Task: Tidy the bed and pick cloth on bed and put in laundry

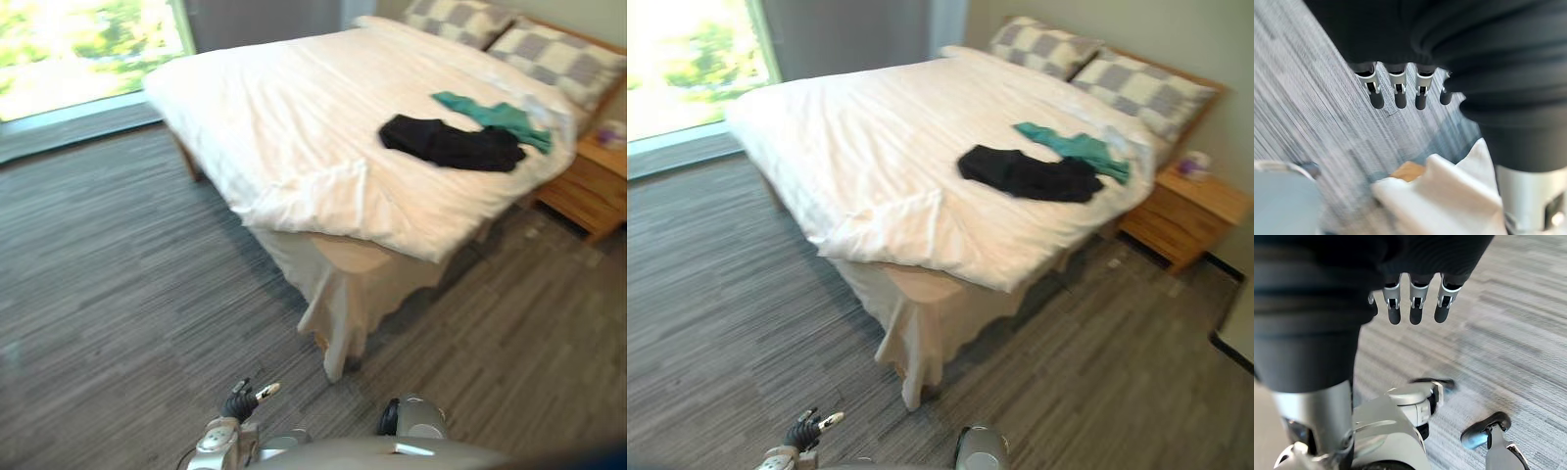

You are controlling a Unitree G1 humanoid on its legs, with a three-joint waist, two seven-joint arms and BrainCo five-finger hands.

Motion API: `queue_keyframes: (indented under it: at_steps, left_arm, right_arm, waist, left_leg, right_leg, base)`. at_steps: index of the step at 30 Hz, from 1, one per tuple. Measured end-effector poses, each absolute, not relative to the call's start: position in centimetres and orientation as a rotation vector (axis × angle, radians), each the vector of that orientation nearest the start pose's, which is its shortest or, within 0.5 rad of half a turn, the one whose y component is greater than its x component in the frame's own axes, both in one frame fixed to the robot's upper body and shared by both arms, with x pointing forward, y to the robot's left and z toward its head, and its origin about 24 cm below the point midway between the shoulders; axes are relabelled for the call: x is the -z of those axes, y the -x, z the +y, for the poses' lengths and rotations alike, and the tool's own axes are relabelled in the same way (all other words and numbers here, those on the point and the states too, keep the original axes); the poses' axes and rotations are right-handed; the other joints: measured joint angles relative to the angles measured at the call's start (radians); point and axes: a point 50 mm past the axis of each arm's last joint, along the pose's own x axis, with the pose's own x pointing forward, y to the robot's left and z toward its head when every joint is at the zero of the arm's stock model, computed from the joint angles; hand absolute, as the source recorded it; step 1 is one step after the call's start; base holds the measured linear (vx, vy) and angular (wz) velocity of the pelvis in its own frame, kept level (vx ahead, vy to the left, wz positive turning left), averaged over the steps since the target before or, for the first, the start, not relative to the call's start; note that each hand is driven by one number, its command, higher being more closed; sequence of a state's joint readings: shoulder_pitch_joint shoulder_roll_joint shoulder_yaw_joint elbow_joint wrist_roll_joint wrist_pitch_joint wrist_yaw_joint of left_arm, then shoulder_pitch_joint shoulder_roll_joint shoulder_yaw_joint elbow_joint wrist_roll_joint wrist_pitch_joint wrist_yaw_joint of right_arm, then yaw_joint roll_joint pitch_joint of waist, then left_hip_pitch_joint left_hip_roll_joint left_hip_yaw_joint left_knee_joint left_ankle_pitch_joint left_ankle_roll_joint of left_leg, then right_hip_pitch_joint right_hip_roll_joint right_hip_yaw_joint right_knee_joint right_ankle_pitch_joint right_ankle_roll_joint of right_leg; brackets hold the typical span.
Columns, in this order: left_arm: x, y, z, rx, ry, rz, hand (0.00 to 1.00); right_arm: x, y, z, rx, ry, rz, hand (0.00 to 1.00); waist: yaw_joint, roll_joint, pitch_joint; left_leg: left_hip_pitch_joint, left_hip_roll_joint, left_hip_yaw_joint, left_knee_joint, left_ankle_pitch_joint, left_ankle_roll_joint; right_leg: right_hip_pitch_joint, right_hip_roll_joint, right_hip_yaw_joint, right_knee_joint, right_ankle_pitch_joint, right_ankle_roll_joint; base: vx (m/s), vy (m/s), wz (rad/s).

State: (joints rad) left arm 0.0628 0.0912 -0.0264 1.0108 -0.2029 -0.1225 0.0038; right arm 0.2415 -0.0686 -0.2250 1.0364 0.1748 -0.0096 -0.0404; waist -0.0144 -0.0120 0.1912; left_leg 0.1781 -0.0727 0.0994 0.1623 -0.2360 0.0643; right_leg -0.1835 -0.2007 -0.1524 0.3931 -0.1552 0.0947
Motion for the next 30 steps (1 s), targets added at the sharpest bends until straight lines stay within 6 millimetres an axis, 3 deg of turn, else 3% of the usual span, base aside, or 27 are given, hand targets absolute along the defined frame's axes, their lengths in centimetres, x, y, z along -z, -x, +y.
queue_keyframes:
  at_steps: [2, 4, 5, 6, 7, 8, 10, 11, 12, 13, 15, 17, 22, 25, 28, 30]
  left_arm:
    - [14.8, -12.6, 18.3, -0.147, 0.077, 0.906, 0.0]
    - [14.9, -12.3, 18.6, -0.18, 0.091, 0.904, 0.0]
    - [15.1, -11.5, 18.2, -0.198, 0.12, 0.922, 0.0]
    - [15.2, -11.3, 17.9, -0.209, 0.135, 0.923, 0.0]
    - [15.3, -11.1, 18.0, -0.215, 0.134, 0.925, 0.0]
    - [15.2, -10.9, 18.4, -0.219, 0.116, 0.914, 0.0]
    - [15.2, -10.8, 18.6, -0.217, 0.104, 0.903, 0.0]
    - [15.1, -10.9, 18.5, -0.217, 0.093, 0.897, 0.0]
    - [15.1, -10.9, 18.0, -0.2, 0.09, 0.895, 0.0]
    - [15.1, -11.1, 17.8, -0.189, 0.084, 0.89, 0.0]
    - [15.1, -11.1, 18.2, -0.168, 0.051, 0.894, 0.0]
    - [15.1, -11.0, 18.9, -0.157, 0.009, 0.91, 0.0]
    - [15.3, -11.0, 18.7, -0.151, -0.054, 0.925, 0.0]
    - [15.2, -10.9, 19.4, -0.231, -0.081, 0.919, 0.0]
    - [14.8, -10.8, 21.2, -0.379, -0.069, 0.897, 0.0]
    - [13.9, -11.0, 24.1, -0.519, -0.092, 0.845, 0.0]
  right_arm:
    - [16.9, -2.8, -20.6, 0.433, -0.192, 1.22, 0.0]
    - [16.9, -2.8, -20.6, 0.414, -0.173, 1.224, 0.0]
    - [16.7, -2.9, -21.7, 0.409, -0.134, 1.222, 0.0]
    - [16.5, -3.4, -22.2, 0.407, -0.12, 1.211, 0.0]
    - [16.4, -4.1, -22.6, 0.378, -0.085, 1.208, 0.0]
    - [16.5, -4.2, -22.5, 0.359, -0.067, 1.231, 0.0]
    - [16.7, -3.7, -22.6, 0.358, -0.062, 1.282, 0.0]
    - [16.7, -3.3, -23.0, 0.361, -0.051, 1.302, 0.0]
    - [16.6, -3.1, -23.5, 0.362, -0.038, 1.312, 0.0]
    - [16.7, -2.9, -23.5, 0.357, -0.041, 1.33, 0.0]
    - [16.8, -2.9, -23.1, 0.348, -0.049, 1.33, 0.0]
    - [17.0, -3.0, -22.2, 0.339, -0.074, 1.333, 0.0]
    - [17.2, -2.1, -21.7, 0.382, -0.128, 1.363, 0.0]
    - [17.2, -2.2, -21.9, 0.397, -0.143, 1.356, 0.0]
    - [17.1, -2.5, -22.4, 0.409, -0.159, 1.353, 0.0]
    - [17.1, -2.6, -22.5, 0.418, -0.182, 1.356, 0.0]
  waist:
    - [0.006, -0.005, -0.002]
    - [0.009, -0.017, -0.01]
    - [0.015, 0.004, -0.014]
    - [0.02, 0.02, -0.017]
    - [0.012, 0.02, -0.015]
    - [0.016, 0.007, -0.01]
    - [0.018, -0.008, -0.004]
    - [0.018, 0.001, -0.007]
    - [0.019, 0.026, -0.012]
    - [0.026, 0.031, -0.019]
    - [0.027, 0.014, -0.027]
    - [0.009, -0.011, -0.03]
    - [-0.003, -0.006, -0.03]
    - [-0.004, -0.004, -0.032]
    - [-0.016, 0.009, -0.029]
    - [-0.025, 0.014, -0.028]
  left_leg:
    - [0.018, 0.015, -0.064, 0.019, -0.023, -0.041]
    - [0.042, 0.024, -0.067, 0.037, -0.054, -0.092]
    - [0.05, 0.056, -0.059, 0.061, -0.065, -0.111]
    - [0.043, 0.068, -0.051, 0.077, -0.063, -0.115]
    - [0.011, 0.077, -0.05, 0.141, -0.058, -0.134]
    - [-0.003, 0.098, -0.013, 0.145, -0.088, -0.122]
    - [-0.005, 0.128, 0.005, 0.047, -0.081, -0.148]
    - [-0.009, 0.149, 0.011, -0.011, -0.025, -0.151]
    - [-0.035, 0.186, 0.029, -0.037, 0.08, -0.149]
    - [-0.039, 0.193, 0.044, -0.023, 0.068, -0.143]
    - [-0.043, 0.178, 0.053, -0.052, 0.077, -0.136]
    - [-0.043, 0.159, 0.053, -0.078, 0.095, -0.13]
    - [-0.027, 0.141, 0.051, -0.131, 0.135, -0.122]
    - [-0.004, 0.144, 0.051, -0.195, 0.173, -0.124]
    - [0.01, 0.152, 0.052, -0.234, 0.197, -0.126]
    - [0.012, 0.16, 0.054, -0.244, 0.2, -0.134]
  right_leg:
    - [0.008, 0.053, 0.068, -0.023, 0.047, -0.013]
    - [0.033, 0.06, 0.034, -0.045, 0.086, -0.038]
    - [0.057, 0.082, 0.017, -0.045, 0.068, -0.053]
    - [0.067, 0.091, 0.008, -0.048, 0.068, -0.056]
    - [0.09, 0.089, 0.002, -0.069, 0.065, -0.067]
    - [0.135, 0.083, 0.003, -0.114, 0.065, -0.068]
    - [0.198, 0.067, -0.01, -0.168, 0.065, -0.068]
    - [0.218, 0.069, -0.031, -0.189, 0.065, -0.067]
    - [0.237, 0.084, -0.054, -0.211, 0.066, -0.064]
    - [0.26, 0.084, -0.057, -0.253, 0.077, -0.043]
    - [0.266, 0.078, -0.057, -0.3, 0.09, -0.03]
    - [0.266, 0.07, -0.059, -0.336, 0.1, -0.014]
    - [0.289, 0.058, -0.074, -0.376, 0.124, -0.004]
    - [0.291, 0.062, -0.086, -0.391, 0.131, -0.008]
    - [0.298, 0.075, -0.096, -0.411, 0.143, -0.014]
    - [0.297, 0.084, -0.098, -0.427, 0.147, -0.016]
  base:
    - [0.47, -0.217, 1.28]
    - [0.44, -0.269, 0.65]
    - [0.42, -0.268, 0.19]
    - [0.4, -0.235, 0.03]
    - [0.37, -0.265, 0.24]
    - [0.3, -0.215, 0.37]
    - [0.16, -0.205, 0.47]
    - [0.12, -0.164, 0.52]
    - [0.08, -0.016, 0.29]
    - [0.07, 0.017, 0.09]
    - [0.02, 0.03, -0.09]
    - [-0.01, 0.009, -0.02]
    - [-0.05, 0.008, 0.08]
    - [-0.1, -0.035, 0.07]
    - [-0.09, -0.053, 0.02]
    - [-0.08, -0.042, -0.02]
